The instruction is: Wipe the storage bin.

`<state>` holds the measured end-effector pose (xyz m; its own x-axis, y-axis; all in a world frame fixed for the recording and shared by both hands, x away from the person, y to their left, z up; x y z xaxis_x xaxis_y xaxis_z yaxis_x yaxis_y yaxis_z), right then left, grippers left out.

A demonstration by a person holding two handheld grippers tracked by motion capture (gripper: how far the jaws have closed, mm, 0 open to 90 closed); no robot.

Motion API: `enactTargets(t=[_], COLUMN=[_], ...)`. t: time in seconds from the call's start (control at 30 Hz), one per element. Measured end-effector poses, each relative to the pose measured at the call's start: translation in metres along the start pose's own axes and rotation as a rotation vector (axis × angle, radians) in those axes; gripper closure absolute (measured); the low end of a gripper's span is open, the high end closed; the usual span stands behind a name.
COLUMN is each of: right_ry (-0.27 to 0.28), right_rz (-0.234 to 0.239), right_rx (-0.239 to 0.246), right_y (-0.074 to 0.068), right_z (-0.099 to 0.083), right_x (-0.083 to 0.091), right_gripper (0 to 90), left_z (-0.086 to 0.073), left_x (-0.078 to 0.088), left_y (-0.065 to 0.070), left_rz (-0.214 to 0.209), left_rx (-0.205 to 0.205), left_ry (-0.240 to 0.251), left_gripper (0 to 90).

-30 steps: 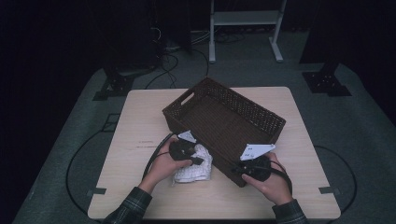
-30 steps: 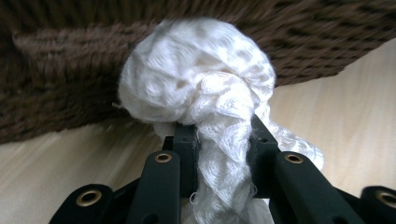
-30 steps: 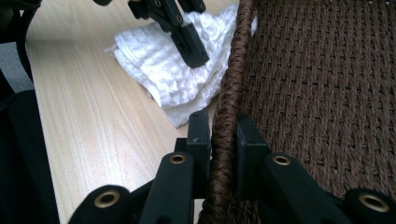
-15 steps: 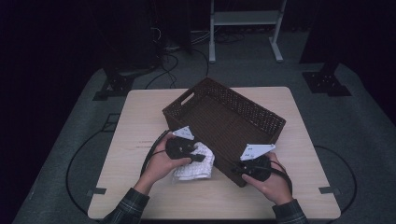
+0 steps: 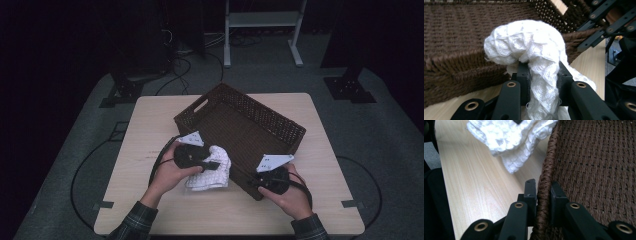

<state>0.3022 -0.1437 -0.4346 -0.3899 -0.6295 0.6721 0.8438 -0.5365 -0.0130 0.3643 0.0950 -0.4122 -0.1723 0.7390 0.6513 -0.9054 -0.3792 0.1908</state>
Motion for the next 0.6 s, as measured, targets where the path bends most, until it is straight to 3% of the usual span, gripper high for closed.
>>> enactTargets(t=[0.23, 0.43, 0.6], right_ry=[0.017, 0.037, 0.037], right_rz=[-0.003, 0.009, 0.006], right_rx=[0.018, 0.012, 0.008], right_y=[0.0, 0.002, 0.001], right_z=[0.002, 0.003, 0.002], right_x=[0.008, 0.024, 0.025], right_gripper=[71.8, 76.9, 78.8], left_z=[-0.001, -0.003, -0.007], left_x=[0.0, -0.004, -0.016], left_y=[0.0, 0.002, 0.004], left_rz=[-0.004, -0.011, -0.018], left_rx=[-0.005, -0.02, -0.019], left_ry=[-0.014, -0.042, -0.083], left_gripper=[70.4, 70.4, 70.3])
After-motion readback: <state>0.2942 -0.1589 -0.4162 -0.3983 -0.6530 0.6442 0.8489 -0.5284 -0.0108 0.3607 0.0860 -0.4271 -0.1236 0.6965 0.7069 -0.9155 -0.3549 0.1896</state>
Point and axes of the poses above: each handheld gripper's, and its own axes: x roughly backward along the jaws, z roughly out of its top, y roughly to its right, the point moved 3 cm from there along -x, roughly forward along the jaws, and after that the axes turned 2 degrees about -y, right-handed, at the moved point
